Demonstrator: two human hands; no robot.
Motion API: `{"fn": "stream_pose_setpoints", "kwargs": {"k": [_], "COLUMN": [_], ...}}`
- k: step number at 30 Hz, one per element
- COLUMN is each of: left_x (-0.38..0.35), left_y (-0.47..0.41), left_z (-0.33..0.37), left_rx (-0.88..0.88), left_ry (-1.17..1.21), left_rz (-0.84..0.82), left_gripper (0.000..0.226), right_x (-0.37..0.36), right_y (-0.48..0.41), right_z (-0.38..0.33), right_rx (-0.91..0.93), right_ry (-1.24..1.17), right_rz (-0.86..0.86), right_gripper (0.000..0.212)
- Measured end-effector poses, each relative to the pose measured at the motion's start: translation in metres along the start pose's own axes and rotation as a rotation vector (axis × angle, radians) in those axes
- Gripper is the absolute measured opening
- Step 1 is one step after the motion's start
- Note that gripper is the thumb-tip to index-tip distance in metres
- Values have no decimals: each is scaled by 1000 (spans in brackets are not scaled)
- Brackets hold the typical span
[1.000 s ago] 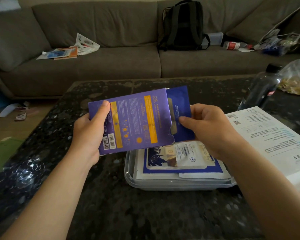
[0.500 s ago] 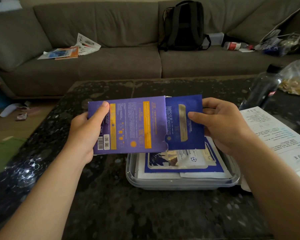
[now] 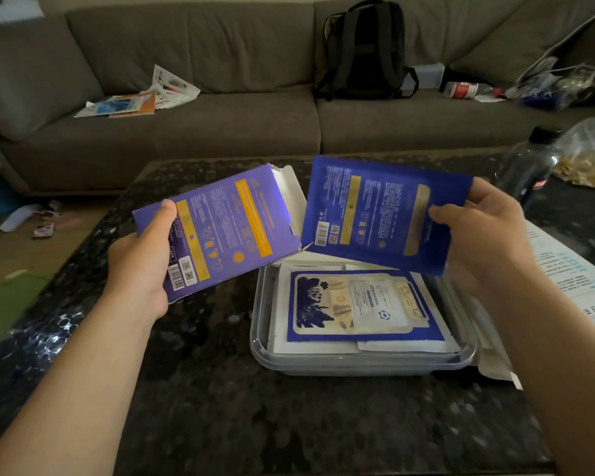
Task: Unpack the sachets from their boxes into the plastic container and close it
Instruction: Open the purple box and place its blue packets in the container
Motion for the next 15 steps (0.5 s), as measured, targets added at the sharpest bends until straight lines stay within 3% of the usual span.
{"fn": "stream_pose_setpoints", "kwargs": {"k": [6,10,13,15], "left_x": [6,9,5,2], "left_y": [-4,-7,-7,-6], "left_z": [0,-2,-4,-5], "left_rx": [53,86,101,104], "left_ry": [98,136,124,106], "left_rz": [65,44,-3,-57], "left_gripper": [42,56,54,54], "right_x": [4,4,2,4], "right_y": [2,6,9,11], "right_z": [3,8,12,11], "right_rx": [44,78,114,86], "right_ry": [-25,133,246,445], "right_rz": [-39,-89,-241,-387], "right_gripper": [35,37,38,40]}}
Point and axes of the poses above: each hand's wrist, its own y-axis away from the middle knuckle, its own x-axis out of the back of the hand, z = x × y, the point moved 1 cm from there along -y, towards the middle knuckle, and after that the axes turned 11 degrees about -z, right-handed, at the moved point
